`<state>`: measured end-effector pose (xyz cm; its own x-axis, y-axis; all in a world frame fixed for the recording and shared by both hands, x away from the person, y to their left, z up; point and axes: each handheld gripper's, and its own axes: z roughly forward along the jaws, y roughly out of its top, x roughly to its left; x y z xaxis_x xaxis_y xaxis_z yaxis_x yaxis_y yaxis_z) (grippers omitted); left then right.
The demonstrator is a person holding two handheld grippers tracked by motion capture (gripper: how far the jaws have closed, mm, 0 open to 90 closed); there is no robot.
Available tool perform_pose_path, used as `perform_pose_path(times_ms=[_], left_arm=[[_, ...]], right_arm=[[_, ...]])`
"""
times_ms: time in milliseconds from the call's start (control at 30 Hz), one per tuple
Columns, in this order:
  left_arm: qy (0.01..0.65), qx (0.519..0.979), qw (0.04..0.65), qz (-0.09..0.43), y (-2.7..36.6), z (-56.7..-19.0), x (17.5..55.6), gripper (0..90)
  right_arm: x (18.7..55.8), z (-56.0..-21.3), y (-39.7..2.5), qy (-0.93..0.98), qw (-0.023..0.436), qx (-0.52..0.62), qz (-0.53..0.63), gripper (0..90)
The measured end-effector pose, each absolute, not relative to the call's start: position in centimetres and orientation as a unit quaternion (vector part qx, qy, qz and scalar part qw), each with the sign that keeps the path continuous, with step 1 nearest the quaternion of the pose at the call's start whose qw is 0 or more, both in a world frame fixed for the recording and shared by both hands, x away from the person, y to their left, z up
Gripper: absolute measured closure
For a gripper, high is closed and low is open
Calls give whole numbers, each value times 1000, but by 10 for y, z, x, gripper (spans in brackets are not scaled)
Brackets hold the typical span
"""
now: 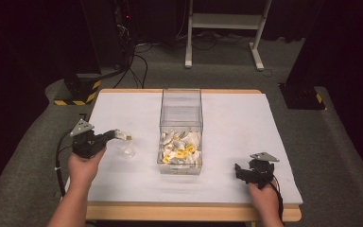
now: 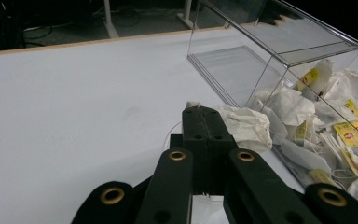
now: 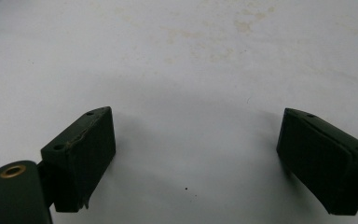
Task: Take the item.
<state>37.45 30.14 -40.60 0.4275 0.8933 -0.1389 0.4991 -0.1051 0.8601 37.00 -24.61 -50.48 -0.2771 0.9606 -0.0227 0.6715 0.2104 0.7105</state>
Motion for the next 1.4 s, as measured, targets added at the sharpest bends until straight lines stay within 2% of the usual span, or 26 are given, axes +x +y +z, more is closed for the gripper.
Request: perform_pose_path(times_ms=[100,133,200,333,700,1033,1400], left_arm=[[492,709,457,218,301,-406,375,895],[491,707,460,218,301,-406,375,862],[491,704,467,214,301,-405,375,734],[491,703,468,214,301,-405,374,588],[476,717,472,188,304,-402,372,391],[471,724,465,193,313,-404,367,321],[486,721,455,192,331,-421,359,318]], right_arm=[[370,-505,-246,740,240,551,301,116],[370,-505,-246,740,240,551,301,116],[370,-505,-246,740,240,551,301,116],[370,-505,-246,740,240,551,301,116],[370,-505,-246,740,239,552,301,115],[370,-505,-246,739,239,553,301,116],[370,-505,-246,739,239,553,301,115]])
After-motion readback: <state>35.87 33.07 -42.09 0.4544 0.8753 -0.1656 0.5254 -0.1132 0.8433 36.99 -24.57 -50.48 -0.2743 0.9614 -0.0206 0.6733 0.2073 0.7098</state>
